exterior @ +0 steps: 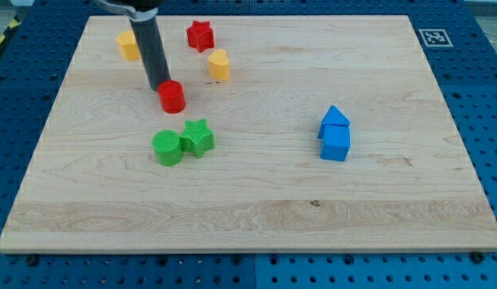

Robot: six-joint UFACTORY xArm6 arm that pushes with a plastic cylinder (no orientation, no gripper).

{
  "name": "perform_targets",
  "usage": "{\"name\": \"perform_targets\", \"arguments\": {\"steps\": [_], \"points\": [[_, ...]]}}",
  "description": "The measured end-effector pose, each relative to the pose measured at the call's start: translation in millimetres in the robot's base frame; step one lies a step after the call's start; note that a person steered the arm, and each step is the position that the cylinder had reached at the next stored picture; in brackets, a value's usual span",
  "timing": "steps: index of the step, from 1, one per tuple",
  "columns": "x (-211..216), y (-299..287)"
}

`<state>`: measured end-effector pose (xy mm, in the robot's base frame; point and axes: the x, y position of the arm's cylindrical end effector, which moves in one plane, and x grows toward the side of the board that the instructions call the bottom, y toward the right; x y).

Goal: Move the yellow heart diagonally to the red circle

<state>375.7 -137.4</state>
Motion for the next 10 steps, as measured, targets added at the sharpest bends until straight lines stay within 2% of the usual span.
{"name": "perform_targets", "arguments": {"steps": [1, 3, 5, 9, 10], "points": [[26, 0], [19, 37], [37, 45], [40, 41], [15, 26]]}}
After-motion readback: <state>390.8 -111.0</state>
